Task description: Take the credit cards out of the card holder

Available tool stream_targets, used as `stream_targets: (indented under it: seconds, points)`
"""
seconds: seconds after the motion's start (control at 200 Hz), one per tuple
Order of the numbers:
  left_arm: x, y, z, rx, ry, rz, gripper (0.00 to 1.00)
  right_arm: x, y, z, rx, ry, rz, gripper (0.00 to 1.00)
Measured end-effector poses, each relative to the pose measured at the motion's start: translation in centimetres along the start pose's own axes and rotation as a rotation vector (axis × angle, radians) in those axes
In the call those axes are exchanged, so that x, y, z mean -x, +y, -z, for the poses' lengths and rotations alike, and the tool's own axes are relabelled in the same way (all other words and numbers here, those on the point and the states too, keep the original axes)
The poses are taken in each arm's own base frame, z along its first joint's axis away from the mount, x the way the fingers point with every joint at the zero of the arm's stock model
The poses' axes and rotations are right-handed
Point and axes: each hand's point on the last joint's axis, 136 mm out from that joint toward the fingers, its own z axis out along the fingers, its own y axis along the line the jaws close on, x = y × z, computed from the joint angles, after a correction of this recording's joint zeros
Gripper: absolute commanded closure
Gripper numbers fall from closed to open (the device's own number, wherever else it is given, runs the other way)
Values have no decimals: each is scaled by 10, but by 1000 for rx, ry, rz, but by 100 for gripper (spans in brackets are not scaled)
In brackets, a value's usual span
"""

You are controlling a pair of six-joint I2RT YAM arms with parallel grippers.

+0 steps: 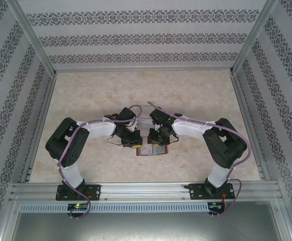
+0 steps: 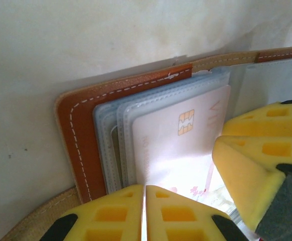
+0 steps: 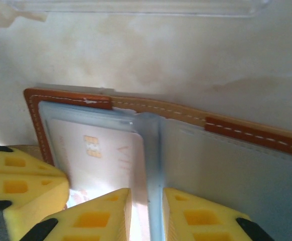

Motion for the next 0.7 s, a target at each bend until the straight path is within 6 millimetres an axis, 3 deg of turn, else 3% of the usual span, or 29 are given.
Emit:
stream_targets:
  seconds: [0.295, 0.699]
  points:
    - [0, 1, 0, 3, -1, 0, 90, -1, -3, 1, -13, -1, -1, 78]
    - [0, 1, 0, 3, 0, 0, 90, 2, 15, 6, 66, -9, 14, 82]
